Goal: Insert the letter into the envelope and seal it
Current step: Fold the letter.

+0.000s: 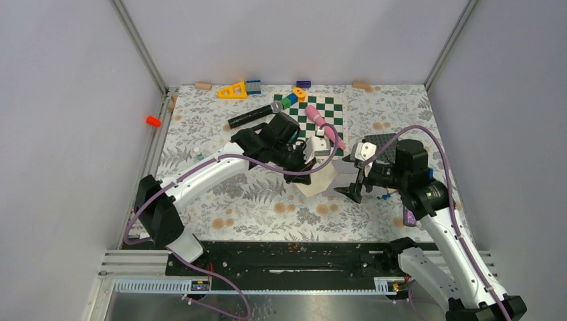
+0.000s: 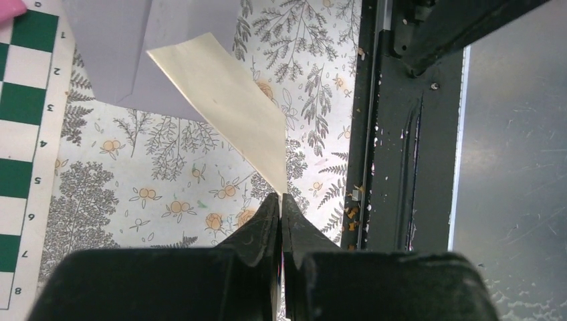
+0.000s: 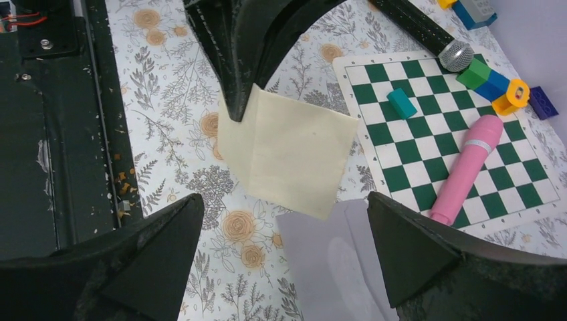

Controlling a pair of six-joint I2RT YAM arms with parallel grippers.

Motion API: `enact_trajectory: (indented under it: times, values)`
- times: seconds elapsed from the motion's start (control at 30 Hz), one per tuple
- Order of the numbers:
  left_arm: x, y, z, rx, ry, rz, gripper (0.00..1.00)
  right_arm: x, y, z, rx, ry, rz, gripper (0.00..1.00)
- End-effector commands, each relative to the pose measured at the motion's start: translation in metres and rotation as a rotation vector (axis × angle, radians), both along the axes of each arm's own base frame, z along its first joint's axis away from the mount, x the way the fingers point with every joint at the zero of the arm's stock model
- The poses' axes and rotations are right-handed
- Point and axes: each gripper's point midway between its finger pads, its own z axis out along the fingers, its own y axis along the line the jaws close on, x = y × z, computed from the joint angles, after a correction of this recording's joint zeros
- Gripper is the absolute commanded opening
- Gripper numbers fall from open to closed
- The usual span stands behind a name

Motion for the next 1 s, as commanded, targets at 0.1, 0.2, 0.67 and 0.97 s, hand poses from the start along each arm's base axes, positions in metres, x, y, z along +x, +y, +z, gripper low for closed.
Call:
enact_trajectory:
  times: [0.1,0.2,0.67,0.97]
  values:
    - [0.013,-0.010,0.032,-0.098,-0.074,0.062,0.00,-0.007,0.019,-0.001,0.085,0.066,0.107,0.99]
    - [0.008,-0.011,0.039,-0.125,-0.069,0.050,0.00,-0.005,0.026,-0.008,0.083,0.113,0.121,0.99]
    - [-0.014,-0.010,0.048,-0.171,-0.021,-0.039,0.00,0.017,0.048,-0.025,0.053,0.102,0.065,1.00]
    - [-0.023,-0.010,0.051,-0.178,-0.005,-0.087,0.00,0.000,0.056,-0.034,0.051,0.156,0.164,0.73]
